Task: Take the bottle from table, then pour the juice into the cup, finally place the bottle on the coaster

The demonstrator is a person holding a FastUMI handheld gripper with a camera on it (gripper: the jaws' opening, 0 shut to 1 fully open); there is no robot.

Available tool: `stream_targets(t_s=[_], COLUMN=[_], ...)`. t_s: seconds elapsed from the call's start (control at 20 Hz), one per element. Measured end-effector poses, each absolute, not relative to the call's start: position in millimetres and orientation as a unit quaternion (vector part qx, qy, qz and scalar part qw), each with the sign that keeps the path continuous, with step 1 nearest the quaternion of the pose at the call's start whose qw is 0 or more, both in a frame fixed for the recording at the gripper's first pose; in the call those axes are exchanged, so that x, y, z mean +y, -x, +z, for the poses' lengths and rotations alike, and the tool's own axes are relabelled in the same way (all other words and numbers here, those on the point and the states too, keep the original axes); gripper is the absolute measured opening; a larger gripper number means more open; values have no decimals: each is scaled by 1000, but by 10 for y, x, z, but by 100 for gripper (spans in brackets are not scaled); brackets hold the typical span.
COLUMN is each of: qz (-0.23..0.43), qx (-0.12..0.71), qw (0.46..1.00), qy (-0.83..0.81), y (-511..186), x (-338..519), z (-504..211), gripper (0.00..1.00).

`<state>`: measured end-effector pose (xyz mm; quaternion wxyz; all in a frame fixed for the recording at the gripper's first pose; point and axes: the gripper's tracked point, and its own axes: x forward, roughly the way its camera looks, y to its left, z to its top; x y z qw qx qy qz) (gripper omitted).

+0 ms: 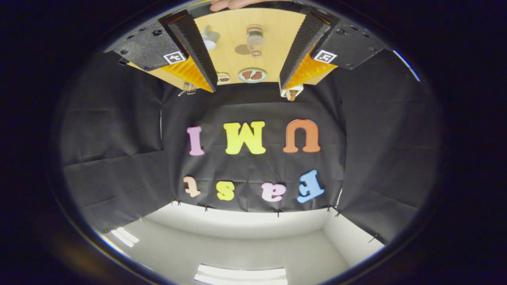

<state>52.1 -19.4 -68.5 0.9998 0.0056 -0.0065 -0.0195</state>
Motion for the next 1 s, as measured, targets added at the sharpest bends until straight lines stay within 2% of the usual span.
stream_targets(t_s=[0.25,0.65,1.0], qz=[-27,-2,-20], qx=[-7,3,36], qw=[1000,999,999], qy=[-11,-49,-17], y=[-742,-1124,-1462], x=[-217,-81,-149], z=[-1034,-1688,-2431], gripper=[100,100,100])
